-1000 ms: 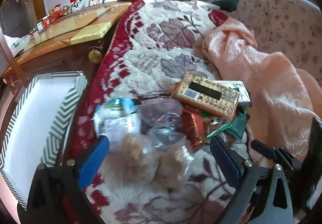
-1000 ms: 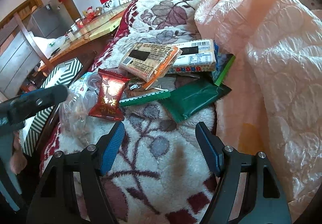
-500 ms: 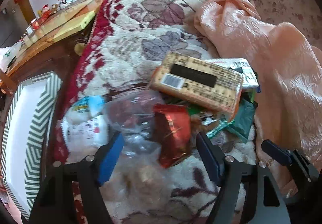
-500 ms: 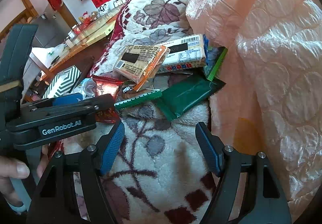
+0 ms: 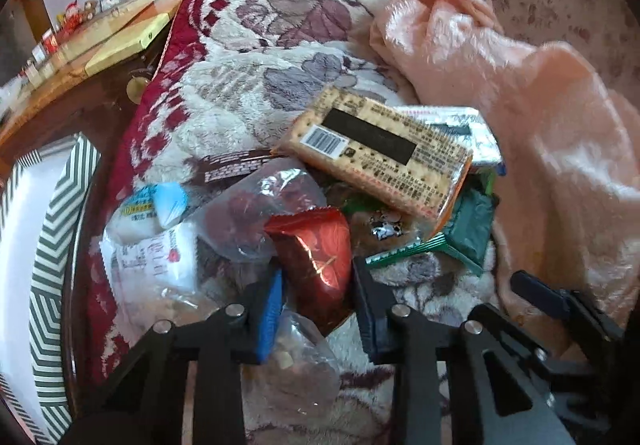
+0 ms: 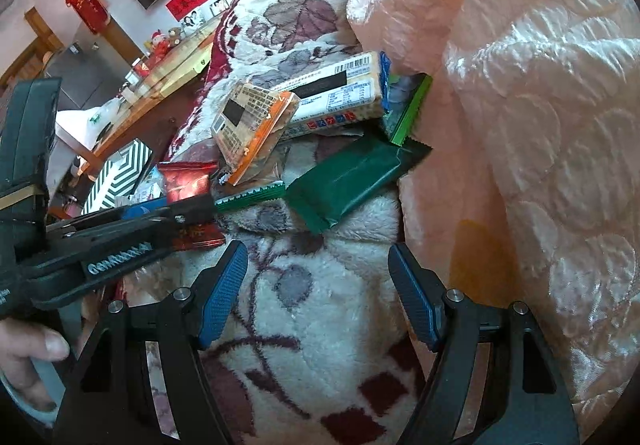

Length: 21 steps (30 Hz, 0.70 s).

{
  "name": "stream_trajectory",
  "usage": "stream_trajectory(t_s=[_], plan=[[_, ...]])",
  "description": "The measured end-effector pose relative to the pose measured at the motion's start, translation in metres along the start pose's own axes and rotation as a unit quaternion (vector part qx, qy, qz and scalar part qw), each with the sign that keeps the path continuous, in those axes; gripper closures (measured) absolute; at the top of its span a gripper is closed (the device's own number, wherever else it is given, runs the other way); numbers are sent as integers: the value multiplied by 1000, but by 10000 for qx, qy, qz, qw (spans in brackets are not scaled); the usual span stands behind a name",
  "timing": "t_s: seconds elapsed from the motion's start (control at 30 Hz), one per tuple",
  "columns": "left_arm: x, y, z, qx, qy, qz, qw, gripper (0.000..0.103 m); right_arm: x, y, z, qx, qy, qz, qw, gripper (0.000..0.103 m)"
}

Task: Organize snacks
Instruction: 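Reach the left tool into the pile toward the red candy packet, then grasp the red candy packet with the left tool and carry it over the tray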

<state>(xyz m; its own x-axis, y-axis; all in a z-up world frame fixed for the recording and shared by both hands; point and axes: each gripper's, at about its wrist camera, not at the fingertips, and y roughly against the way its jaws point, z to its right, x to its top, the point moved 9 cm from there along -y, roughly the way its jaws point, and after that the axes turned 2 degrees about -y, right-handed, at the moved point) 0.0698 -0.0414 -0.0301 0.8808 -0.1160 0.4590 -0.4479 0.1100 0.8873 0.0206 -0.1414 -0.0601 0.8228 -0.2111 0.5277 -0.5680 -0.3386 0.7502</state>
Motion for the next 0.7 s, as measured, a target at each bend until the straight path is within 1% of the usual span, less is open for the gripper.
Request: stream_trajectory(t_s=[0.13,0.33,0.37,0.4,0.5,0.63,0.67,0.7], plan=[[-4,13,-8,-235,173,122,9995,69,-2,-1,-4,21,112,-12,9999,30],[-3,39,-21,-460,460,380,9972,69,-1,4,-16,61,431,133,9990,30],[-2,43,-24,-480,484,428,9968,73,-1,4,-19,67,507,142,9986,30],[-1,46,-26,-508,507,466,9963,75,-2,4,-23,66,629,159,9979,30],[1,55,-31,-664,604,535,9945,75,-5,4,-34,90,926,175,9955,30],[-2,62,-37,-644,604,594,9943,75,-8,3,-44,75,1257,189,9919,30],[-3,65,-38,-689,661,599,9936,76,-9,2,-45,84,1279,182,9916,30],[-4,68,-40,-817,761,593,9920,76,-9,2,-46,135,1287,162,9915,30]])
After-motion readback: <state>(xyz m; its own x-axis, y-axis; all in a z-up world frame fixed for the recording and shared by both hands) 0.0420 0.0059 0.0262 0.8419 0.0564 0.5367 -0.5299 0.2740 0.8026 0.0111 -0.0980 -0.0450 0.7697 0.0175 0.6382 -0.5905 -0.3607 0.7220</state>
